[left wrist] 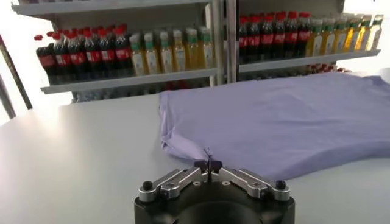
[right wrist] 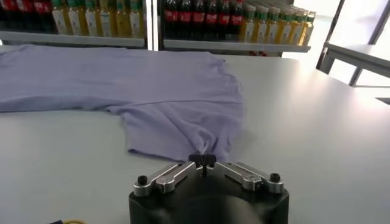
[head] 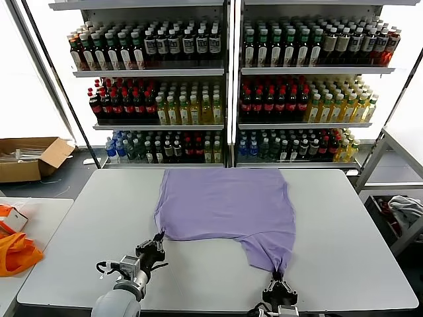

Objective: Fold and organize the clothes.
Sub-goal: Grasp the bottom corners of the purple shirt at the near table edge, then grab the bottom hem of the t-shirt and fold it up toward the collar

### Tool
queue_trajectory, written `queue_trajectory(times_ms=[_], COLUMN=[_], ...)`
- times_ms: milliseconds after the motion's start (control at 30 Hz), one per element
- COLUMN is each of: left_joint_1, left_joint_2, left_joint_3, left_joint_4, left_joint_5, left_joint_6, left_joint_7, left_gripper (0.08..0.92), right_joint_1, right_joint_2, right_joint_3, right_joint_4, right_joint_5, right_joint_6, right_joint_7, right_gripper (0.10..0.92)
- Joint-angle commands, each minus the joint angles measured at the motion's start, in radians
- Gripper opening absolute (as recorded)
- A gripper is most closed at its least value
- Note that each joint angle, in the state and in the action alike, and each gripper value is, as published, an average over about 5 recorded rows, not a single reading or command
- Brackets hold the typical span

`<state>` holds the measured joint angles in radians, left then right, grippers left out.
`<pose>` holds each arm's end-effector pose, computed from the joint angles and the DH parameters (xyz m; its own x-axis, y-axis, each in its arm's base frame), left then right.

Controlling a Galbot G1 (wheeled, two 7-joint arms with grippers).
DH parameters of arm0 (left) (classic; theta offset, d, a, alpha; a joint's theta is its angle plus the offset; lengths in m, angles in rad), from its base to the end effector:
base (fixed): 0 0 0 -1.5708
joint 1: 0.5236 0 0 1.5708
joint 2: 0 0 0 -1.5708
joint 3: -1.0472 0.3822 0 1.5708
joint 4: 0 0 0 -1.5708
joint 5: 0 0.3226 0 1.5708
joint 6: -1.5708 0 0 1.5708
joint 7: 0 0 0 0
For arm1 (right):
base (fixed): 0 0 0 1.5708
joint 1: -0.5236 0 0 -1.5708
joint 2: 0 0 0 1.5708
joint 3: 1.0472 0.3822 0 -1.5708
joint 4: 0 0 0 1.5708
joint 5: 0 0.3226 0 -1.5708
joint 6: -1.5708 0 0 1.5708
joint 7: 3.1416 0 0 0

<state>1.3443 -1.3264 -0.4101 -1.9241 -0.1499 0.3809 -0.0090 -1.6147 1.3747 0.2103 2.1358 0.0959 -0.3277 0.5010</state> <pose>0.2083 0.0322 -0.3470 -0.9253 0.1486 0.3489 0.1772 0.9828 0.0513 0.0993 0.0416 -0.3264 -0.9258 0.1231 0.3575 0.1026 0.9918 -0.0760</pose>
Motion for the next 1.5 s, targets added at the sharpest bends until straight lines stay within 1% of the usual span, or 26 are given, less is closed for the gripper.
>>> queue_trajectory(times_ms=[33, 267, 533, 800, 1000, 1167, 1333, 1500], left_joint_1=[-0.016, -0.071, -0.166, -0.271, -0.357, -0.418, -0.454, -0.460], left_joint_2=[-0.003, -0.002, -0.001, 0.003, 0.005, -0.008, -0.024, -0.027], left_joint_3=[-0.007, -0.003, 0.012, 0.032, 0.052, 0.068, 0.075, 0.084], left_joint_4=[-0.010, 0.031, 0.096, 0.203, 0.317, 0.403, 0.453, 0.471], left_joint_5=[-0.011, -0.045, -0.098, -0.128, -0.134, -0.137, -0.138, -0.132], left_joint_6=[-0.071, -0.109, -0.125, -0.130, -0.128, -0.117, -0.104, -0.082], left_joint_7=[-0.007, -0.030, -0.048, -0.059, -0.064, -0.068, -0.069, -0.057], left_gripper=[0.084, 0.084, 0.084, 0.084, 0.084, 0.084, 0.084, 0.084], right_joint_1=[0.012, 0.126, 0.300, 0.459, 0.570, 0.657, 0.691, 0.690], right_joint_2=[-0.001, -0.028, -0.037, -0.049, -0.053, -0.048, -0.040, -0.038], right_joint_3=[0.011, 0.051, 0.079, 0.081, 0.061, 0.041, 0.029, 0.021], right_joint_4=[0.039, 0.013, -0.063, -0.223, -0.340, -0.424, -0.468, -0.483], right_joint_5=[-0.019, 0.026, 0.074, 0.111, 0.131, 0.143, 0.144, 0.156], right_joint_6=[0.042, 0.048, 0.023, 0.018, 0.009, -0.011, -0.033, -0.076], right_joint_7=[-0.037, -0.083, -0.087, -0.081, -0.083, -0.081, -0.091, -0.104], right_gripper=[0.108, 0.108, 0.108, 0.108, 0.108, 0.108, 0.108, 0.108])
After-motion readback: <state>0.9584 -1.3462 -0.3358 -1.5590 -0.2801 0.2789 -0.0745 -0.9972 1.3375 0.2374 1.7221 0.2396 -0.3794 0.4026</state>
